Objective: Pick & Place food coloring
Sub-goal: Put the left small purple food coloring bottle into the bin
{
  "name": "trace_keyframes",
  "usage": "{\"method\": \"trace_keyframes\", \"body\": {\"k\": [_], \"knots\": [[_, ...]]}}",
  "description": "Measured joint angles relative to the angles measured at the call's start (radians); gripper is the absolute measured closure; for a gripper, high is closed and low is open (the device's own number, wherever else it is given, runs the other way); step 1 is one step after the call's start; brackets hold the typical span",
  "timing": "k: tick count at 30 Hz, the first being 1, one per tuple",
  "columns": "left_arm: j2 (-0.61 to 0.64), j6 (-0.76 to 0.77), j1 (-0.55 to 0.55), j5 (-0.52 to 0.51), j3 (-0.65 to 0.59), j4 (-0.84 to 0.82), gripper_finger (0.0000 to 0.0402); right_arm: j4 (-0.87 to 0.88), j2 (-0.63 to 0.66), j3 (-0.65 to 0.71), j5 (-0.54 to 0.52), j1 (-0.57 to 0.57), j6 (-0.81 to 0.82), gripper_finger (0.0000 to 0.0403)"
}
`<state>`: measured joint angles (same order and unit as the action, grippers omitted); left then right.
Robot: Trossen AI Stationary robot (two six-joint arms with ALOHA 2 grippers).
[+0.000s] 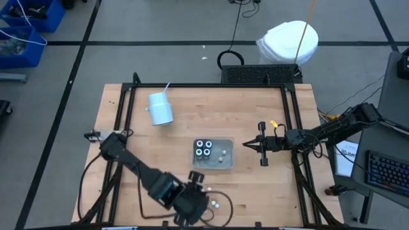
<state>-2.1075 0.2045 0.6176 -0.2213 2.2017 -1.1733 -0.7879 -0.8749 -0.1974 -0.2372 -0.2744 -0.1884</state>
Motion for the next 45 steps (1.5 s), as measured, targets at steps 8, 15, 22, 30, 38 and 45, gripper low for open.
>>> {"method": "trace_keyframes", "body": {"k": [8,15,22,30,38,45], "knots": [[-0.001,0.018,-0.012,-0.041,-0.247,0.171,0.0217,0.005,0.0,0.0,0.0,0.0,0.022,0.0403],[-0.002,0.038,-0.051,0.131,-0.455,0.301,0.0173,0.007,0.0,0.0,-0.001,0.0,0.02,0.0403],[-0.002,0.046,-0.079,0.188,-0.563,0.371,0.0161,0.007,0.0,0.0,-0.001,0.0,0.018,0.0403],[-0.002,0.072,-0.087,0.225,-0.606,0.409,0.016,0.008,0.0,0.0,-0.001,0.0,0.018,0.0403],[-0.002,0.088,-0.087,0.232,-0.606,0.424,0.016,0.008,0.0,0.0,-0.001,0.0,0.018,0.0403],[-0.002,0.126,-0.083,0.249,-0.606,0.424,0.016,0.008,0.0,0.0,-0.001,0.0,0.018,0.0403]]}}
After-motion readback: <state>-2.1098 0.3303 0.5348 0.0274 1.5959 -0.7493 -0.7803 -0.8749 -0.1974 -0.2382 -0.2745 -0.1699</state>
